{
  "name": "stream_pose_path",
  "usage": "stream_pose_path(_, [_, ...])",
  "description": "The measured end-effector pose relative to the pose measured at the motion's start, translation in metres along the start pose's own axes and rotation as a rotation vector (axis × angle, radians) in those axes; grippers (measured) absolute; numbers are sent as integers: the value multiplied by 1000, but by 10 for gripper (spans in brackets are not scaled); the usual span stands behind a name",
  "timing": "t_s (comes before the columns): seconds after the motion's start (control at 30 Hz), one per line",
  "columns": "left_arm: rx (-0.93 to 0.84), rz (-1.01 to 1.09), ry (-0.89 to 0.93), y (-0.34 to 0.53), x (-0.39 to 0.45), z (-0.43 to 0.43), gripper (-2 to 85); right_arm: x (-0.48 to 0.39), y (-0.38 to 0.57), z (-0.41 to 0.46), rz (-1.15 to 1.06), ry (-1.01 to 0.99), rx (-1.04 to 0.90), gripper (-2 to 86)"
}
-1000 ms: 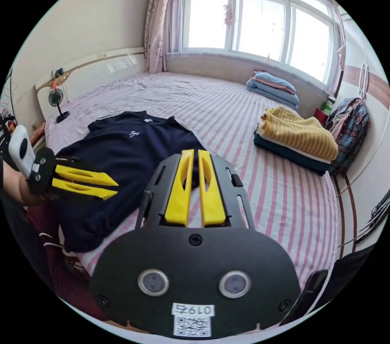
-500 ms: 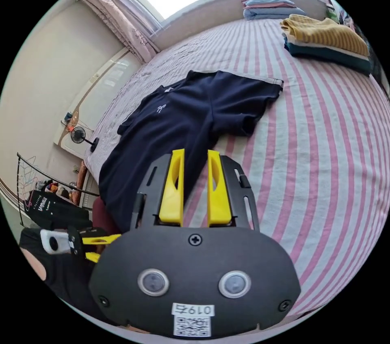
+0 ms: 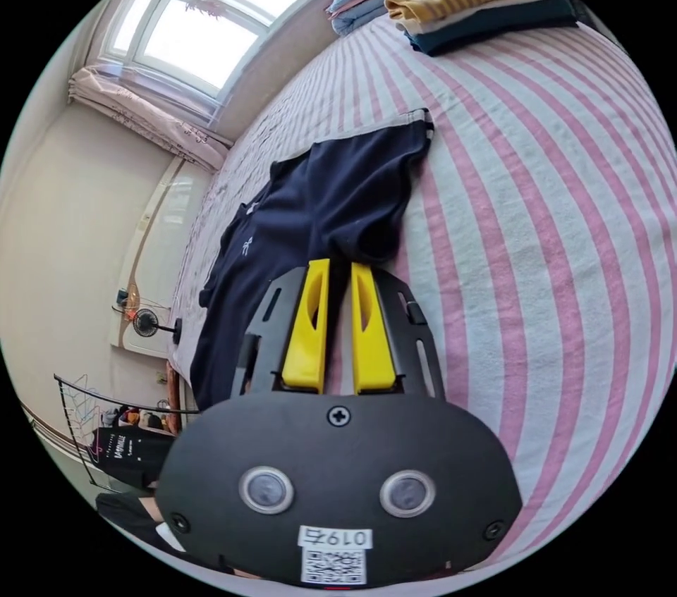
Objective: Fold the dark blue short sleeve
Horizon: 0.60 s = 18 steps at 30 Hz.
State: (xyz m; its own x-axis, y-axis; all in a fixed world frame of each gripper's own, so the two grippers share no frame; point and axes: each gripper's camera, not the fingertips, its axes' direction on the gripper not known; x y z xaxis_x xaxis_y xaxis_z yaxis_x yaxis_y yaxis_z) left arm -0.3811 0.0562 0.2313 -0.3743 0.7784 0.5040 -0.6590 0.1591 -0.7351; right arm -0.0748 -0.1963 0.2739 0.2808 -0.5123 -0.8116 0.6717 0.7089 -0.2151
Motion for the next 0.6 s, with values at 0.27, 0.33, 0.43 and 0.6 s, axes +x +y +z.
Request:
stream_pose_path(0.27, [28,-62,-17,3,-1,-14,31,-6,-12,-7,-77,53,0,5])
stream_pose_path(0.33, [34,-100,27,3,-8,-17,21,-14,-18,-16,-130,79,5,3])
stream_pose_path(0.43, [42,-152,92,1,-20,-20,12,-27,-26,-19,-212,143,-11,0])
stream_pose_path(0.6, [34,-164,137,-1,-19,-18,6,-40,-35,11,-344,315,-140,-3])
